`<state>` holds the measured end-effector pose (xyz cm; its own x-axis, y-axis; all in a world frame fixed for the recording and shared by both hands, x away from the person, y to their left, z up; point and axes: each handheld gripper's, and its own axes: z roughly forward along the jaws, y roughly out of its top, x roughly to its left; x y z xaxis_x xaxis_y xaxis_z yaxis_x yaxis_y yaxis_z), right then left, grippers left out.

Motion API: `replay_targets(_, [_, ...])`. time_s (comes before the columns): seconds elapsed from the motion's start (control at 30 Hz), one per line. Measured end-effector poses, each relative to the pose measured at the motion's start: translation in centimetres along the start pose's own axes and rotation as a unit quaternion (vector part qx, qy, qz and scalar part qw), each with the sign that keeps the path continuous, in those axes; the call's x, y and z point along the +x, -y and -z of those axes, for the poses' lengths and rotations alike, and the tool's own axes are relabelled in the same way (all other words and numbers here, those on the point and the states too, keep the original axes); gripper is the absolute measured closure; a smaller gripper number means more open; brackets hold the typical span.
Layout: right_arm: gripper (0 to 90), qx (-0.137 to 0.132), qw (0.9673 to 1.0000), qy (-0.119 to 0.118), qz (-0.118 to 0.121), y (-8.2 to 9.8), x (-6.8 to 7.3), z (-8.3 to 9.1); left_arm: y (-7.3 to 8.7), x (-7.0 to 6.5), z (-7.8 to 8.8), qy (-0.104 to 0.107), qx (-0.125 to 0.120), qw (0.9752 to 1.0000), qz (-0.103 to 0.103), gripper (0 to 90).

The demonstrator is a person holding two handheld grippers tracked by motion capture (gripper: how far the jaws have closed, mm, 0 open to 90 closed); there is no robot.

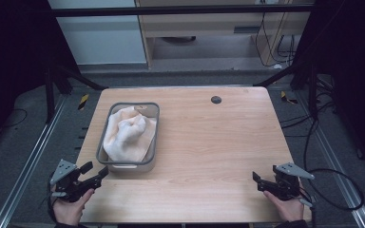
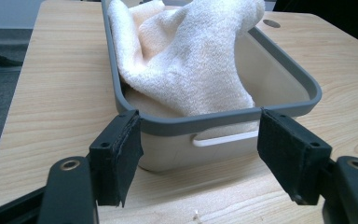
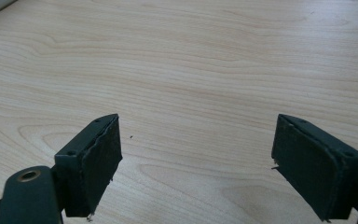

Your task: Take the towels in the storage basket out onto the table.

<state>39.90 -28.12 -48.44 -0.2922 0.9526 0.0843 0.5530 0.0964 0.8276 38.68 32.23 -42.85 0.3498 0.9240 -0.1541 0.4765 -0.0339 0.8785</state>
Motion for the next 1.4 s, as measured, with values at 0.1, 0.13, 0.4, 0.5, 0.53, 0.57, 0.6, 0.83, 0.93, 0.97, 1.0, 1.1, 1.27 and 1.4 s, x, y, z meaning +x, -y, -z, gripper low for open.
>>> replay_targets(0.1, [15.7, 0.000, 1.0000, -0.003, -0.003, 0.0, 0.1, 0.0, -0.2, 0.0, 0.0, 0.001, 0.001, 1.0000, 0.000, 30.5])
replay_targets(0.13, [15.7, 0.000, 1.0000, -0.002, 0.001, 0.0, 0.1, 0.0, -0.5, -0.1, 0.1, 0.002, 0.002, 1.0000, -0.001, 30.6])
replay_targets(0.4, [15.7, 0.004, 1.0000, -0.003, 0.000, 0.0, 0.1, -0.1, -1.7, -0.4, 0.3, 0.006, 0.008, 0.9998, -0.019, 30.7])
replay_targets(0.5, [15.7, 0.005, 1.0000, -0.003, 0.001, 0.0, 0.2, -0.1, -2.1, -0.5, 0.4, 0.003, 0.004, 0.9997, -0.024, 31.5])
replay_targets(0.53, [15.7, 0.005, 1.0000, -0.003, 0.001, 0.0, 0.2, -0.1, -2.5, -0.5, 0.6, 0.004, 0.007, 0.9995, -0.029, 31.4])
replay_targets(0.57, [15.7, 0.005, 1.0000, -0.003, 0.001, 0.0, 0.2, -0.1, -2.5, -0.5, 0.6, 0.004, 0.007, 0.9995, -0.029, 31.4])
replay_targets(0.6, [15.7, 0.005, 1.0000, -0.002, 0.003, 0.1, 0.1, -0.2, -2.9, -0.5, 0.7, 0.004, 0.009, 0.9994, -0.033, 31.3])
replay_targets(0.83, [15.7, 0.005, 1.0000, 0.000, 0.002, 0.1, 0.2, -0.1, -4.3, -0.9, 0.5, 0.008, 0.023, 0.9983, -0.053, 30.5])
replay_targets(0.93, [15.7, 0.010, 0.9999, -0.002, 0.002, 0.1, 0.2, -0.2, -5.0, -1.2, 0.3, 0.012, 0.030, 0.9973, -0.065, 30.7])
replay_targets(0.97, [15.7, 0.010, 0.9999, -0.002, 0.002, 0.1, 0.2, -0.2, -5.2, -1.2, 0.2, 0.011, 0.031, 0.9970, -0.069, 30.7])
replay_targets(1.0, [15.7, 0.010, 0.9999, -0.002, 0.002, 0.1, 0.2, -0.2, -5.7, -1.4, 0.0, 0.012, 0.038, 0.9964, -0.075, 30.7])
replay_targets(1.1, [15.7, 0.009, 1.0000, -0.001, 0.003, 0.1, 0.2, -0.2, -6.2, -1.5, -0.2, 0.013, 0.041, 0.9959, -0.080, 30.6])
replay_targets(1.27, [15.7, 0.010, 0.9999, -0.002, 0.002, 0.1, 0.2, -0.3, -7.4, -1.8, -1.2, 0.013, 0.054, 0.9940, -0.094, 30.6])
replay_targets(1.4, [15.7, 0.011, 0.9999, -0.001, 0.006, 0.1, 0.2, -0.3, -7.8, -1.7, -1.9, 0.011, 0.064, 0.9929, -0.100, 31.0])
